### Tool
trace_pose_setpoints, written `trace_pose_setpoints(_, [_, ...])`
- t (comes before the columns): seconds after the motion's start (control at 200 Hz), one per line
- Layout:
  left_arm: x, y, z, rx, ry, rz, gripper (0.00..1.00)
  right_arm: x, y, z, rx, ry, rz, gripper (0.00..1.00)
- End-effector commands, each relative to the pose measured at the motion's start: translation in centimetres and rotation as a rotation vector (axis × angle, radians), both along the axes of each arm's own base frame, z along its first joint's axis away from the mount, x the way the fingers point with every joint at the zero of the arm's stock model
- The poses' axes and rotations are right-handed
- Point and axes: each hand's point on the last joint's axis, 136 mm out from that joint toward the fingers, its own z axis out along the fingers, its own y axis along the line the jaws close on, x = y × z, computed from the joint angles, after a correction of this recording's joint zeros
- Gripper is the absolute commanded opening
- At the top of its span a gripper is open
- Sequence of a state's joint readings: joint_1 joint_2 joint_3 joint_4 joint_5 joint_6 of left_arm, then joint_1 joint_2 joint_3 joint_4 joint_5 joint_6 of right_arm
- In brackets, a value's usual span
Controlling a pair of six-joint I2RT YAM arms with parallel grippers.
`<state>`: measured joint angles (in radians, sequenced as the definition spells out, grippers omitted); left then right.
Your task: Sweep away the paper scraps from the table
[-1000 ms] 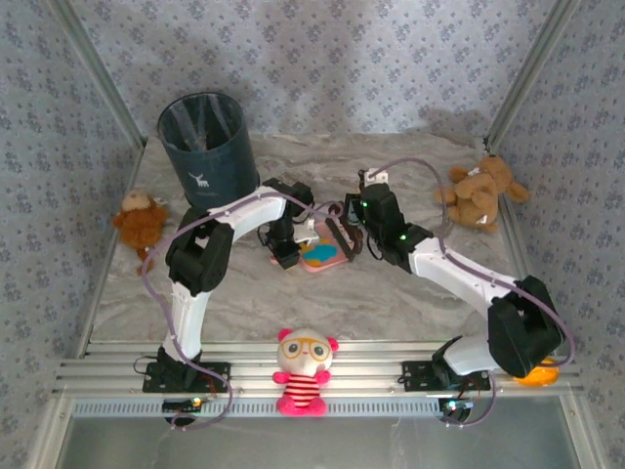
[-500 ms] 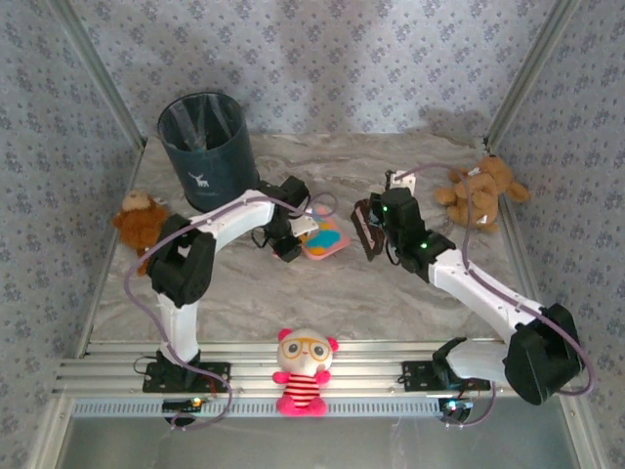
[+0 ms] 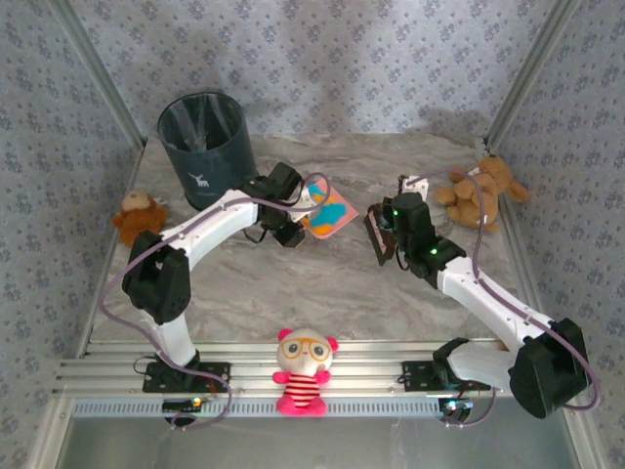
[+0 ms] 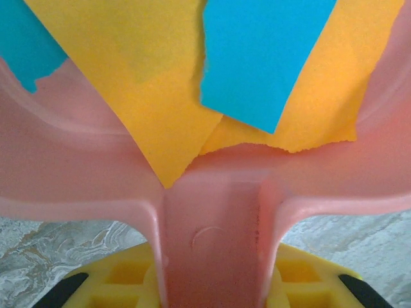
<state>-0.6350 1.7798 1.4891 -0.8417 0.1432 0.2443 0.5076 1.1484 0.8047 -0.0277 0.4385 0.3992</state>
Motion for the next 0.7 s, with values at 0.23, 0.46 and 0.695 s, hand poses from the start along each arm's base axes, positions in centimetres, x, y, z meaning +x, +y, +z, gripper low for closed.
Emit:
trace_pose_setpoints(0.23, [0.9, -0.8, 7.9, -0.216, 0.009, 0.061, 0.00, 0.2, 0.7, 1.4, 0.019, -0.040, 0.058, 0.00])
trace_pose_setpoints(0.46, [1.4, -0.5, 11.5, -0.330, 0.041, 0.094, 0.00, 0.5, 1.2, 1.5, 0.015, -0.034, 0.081, 0.00])
trace_pose_setpoints(0.695, [2.4, 0.0, 14.7, -0.408, 0.041, 0.151, 0.00, 0.7, 1.7, 1.3, -0.007, -0.009, 0.118, 0.00])
